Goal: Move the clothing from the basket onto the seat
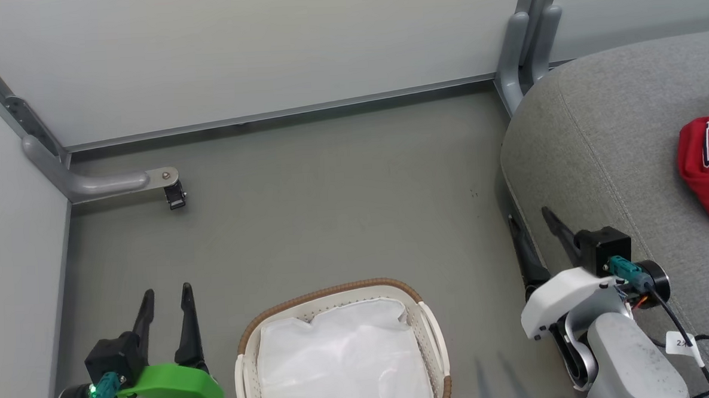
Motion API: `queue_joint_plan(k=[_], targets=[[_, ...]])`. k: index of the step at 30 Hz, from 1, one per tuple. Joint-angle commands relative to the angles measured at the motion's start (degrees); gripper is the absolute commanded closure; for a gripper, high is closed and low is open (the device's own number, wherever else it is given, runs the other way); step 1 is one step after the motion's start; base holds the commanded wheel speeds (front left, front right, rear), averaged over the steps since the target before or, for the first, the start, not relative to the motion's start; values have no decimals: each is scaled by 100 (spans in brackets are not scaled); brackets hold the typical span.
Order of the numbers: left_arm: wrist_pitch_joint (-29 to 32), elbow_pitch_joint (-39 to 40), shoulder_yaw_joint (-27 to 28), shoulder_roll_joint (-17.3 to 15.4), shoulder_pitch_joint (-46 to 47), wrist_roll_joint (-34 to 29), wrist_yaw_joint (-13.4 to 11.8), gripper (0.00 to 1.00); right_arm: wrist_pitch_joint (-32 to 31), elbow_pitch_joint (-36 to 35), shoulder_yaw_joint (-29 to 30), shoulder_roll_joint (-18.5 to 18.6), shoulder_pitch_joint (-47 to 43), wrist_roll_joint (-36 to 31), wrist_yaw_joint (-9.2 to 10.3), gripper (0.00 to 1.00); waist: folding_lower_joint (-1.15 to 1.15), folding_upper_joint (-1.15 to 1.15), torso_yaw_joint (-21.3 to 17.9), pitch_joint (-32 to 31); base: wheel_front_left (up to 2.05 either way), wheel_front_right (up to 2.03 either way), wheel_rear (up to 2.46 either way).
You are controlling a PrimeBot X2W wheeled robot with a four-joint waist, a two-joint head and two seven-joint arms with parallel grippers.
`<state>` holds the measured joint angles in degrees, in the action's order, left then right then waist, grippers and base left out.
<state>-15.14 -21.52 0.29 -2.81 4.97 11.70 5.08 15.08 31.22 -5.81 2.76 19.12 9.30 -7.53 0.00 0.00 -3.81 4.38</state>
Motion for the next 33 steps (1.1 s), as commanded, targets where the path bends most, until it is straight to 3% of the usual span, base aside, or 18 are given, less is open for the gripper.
queue_joint_plan(k=[1, 33], targets=[[3, -41, -2, 7, 0, 2, -1, 100, -2, 34, 1, -9, -24, 2, 0, 100, 0, 0, 0, 0, 0, 0, 0], [813, 226, 238, 2, 58, 3007, 93, 100, -810, -606, 466, -3, -516, 3095, 2, 100, 0, 0, 94, -104, 0, 0, 0]])
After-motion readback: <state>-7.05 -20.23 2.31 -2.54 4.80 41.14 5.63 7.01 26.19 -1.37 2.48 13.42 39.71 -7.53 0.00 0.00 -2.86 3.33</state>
